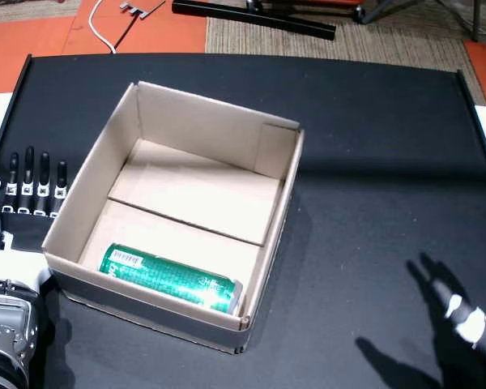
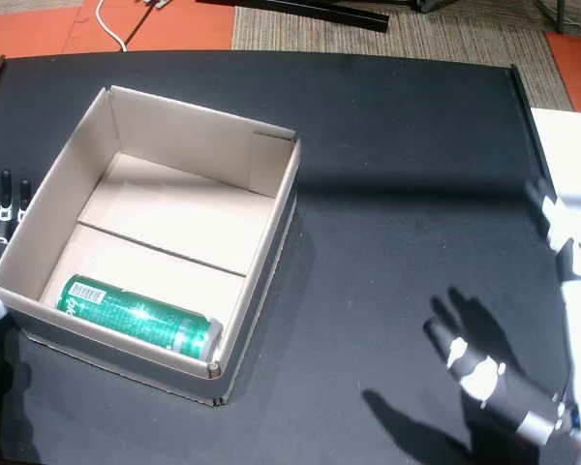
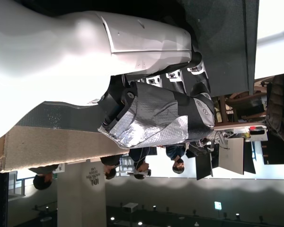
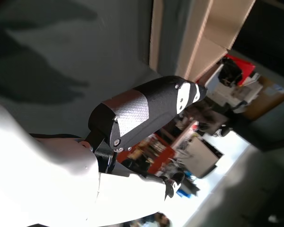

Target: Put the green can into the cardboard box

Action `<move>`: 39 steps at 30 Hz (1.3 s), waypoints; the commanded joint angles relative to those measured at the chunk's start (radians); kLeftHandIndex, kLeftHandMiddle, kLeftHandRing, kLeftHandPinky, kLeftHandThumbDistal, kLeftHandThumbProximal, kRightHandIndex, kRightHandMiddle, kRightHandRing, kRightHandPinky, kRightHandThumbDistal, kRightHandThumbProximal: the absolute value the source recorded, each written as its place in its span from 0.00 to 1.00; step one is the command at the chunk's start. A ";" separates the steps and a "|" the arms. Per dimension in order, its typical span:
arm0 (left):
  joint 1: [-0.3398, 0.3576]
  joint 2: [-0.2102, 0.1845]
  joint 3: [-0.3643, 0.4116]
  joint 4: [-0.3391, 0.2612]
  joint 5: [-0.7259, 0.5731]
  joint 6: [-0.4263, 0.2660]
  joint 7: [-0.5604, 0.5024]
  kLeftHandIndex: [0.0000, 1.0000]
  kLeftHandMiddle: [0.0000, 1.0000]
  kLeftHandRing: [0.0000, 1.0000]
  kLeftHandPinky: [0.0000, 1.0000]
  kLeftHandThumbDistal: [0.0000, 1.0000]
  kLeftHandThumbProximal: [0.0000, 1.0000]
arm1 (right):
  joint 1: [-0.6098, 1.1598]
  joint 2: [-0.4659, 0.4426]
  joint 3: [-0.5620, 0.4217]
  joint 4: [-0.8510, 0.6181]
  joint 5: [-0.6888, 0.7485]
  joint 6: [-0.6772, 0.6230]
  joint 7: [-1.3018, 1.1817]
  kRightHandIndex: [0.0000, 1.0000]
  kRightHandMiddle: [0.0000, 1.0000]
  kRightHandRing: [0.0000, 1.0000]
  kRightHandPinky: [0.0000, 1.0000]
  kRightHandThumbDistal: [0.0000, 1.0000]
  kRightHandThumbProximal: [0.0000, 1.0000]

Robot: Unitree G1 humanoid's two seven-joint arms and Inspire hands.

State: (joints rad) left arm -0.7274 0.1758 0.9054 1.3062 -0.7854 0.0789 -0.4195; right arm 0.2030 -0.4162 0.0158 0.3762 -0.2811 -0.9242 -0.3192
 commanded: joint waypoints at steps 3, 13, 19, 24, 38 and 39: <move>0.054 -0.004 -0.011 0.033 0.024 0.005 0.048 0.53 0.55 0.67 0.83 0.00 0.56 | -0.034 0.099 -0.003 0.150 0.029 -0.126 -0.011 0.91 0.95 0.98 1.00 0.86 0.45; 0.050 0.013 -0.009 0.034 0.029 0.009 0.058 0.51 0.54 0.65 0.77 0.00 0.54 | -0.256 0.281 -0.027 0.638 0.057 -0.353 -0.024 0.89 0.92 0.96 1.00 0.91 0.48; 0.050 0.016 -0.001 0.036 0.018 0.018 0.053 0.55 0.55 0.66 0.77 0.00 0.58 | -0.313 0.303 -0.049 0.754 -0.057 -0.359 -0.177 0.88 0.91 0.96 1.00 0.88 0.44; 0.052 0.016 0.006 0.036 0.019 0.017 0.046 0.54 0.54 0.65 0.76 0.00 0.51 | -0.334 0.287 -0.021 0.787 -0.166 -0.332 -0.321 0.86 0.90 0.95 1.00 0.91 0.46; 0.051 0.019 0.002 0.035 0.021 0.026 0.037 0.54 0.54 0.65 0.77 0.00 0.56 | -0.350 0.243 0.062 0.796 -0.275 -0.287 -0.495 0.85 0.89 0.94 1.00 0.99 0.48; 0.051 0.019 0.002 0.035 0.022 0.026 0.041 0.54 0.54 0.64 0.76 0.00 0.57 | -0.350 0.241 0.066 0.795 -0.279 -0.281 -0.501 0.85 0.89 0.94 1.00 0.99 0.47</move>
